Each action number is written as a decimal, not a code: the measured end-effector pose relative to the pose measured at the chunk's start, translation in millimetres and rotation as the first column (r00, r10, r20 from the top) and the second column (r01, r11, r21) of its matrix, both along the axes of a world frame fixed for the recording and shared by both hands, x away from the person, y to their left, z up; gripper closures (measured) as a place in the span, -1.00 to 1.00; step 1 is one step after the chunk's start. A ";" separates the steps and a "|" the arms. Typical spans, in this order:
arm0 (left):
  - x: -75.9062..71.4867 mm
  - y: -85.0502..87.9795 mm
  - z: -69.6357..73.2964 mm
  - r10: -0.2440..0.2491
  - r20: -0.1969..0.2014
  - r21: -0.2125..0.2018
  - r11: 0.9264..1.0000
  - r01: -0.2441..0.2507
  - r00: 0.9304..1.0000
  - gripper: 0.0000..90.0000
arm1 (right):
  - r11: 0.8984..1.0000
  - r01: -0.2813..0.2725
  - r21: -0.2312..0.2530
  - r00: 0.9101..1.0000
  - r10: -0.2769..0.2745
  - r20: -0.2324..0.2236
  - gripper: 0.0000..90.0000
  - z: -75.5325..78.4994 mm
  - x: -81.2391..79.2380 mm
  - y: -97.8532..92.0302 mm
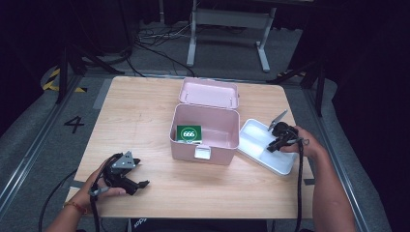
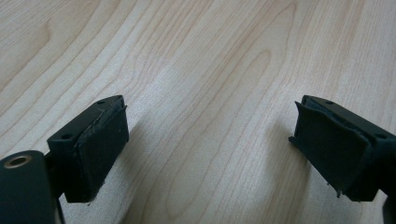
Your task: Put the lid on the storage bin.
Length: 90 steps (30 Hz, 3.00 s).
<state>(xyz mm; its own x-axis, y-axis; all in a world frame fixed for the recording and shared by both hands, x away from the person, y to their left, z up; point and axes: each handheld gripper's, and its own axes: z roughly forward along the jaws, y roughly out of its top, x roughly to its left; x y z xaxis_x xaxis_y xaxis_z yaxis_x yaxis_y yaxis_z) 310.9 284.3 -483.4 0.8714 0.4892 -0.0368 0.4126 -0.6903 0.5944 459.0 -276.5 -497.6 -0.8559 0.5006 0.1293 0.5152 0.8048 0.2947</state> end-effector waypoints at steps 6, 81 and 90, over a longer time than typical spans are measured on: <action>0.0 0.0 0.0 0.000 0.000 0.000 1.000 0.000 1.000 -0.77 | 1.000 -0.009 -0.020 0.999 0.008 -0.045 0.79 0.8 7.2 4.1; -0.8 0.6 -0.2 -0.004 0.002 -0.004 1.000 0.004 1.000 -0.76 | 0.914 -0.406 0.014 0.889 0.391 0.239 1.00 153.3 1.2 144.3; -1.9 1.7 0.3 -0.007 0.003 0.000 1.000 0.007 1.000 -0.76 | 0.899 -0.436 0.044 0.879 0.415 0.235 1.00 144.9 6.4 178.1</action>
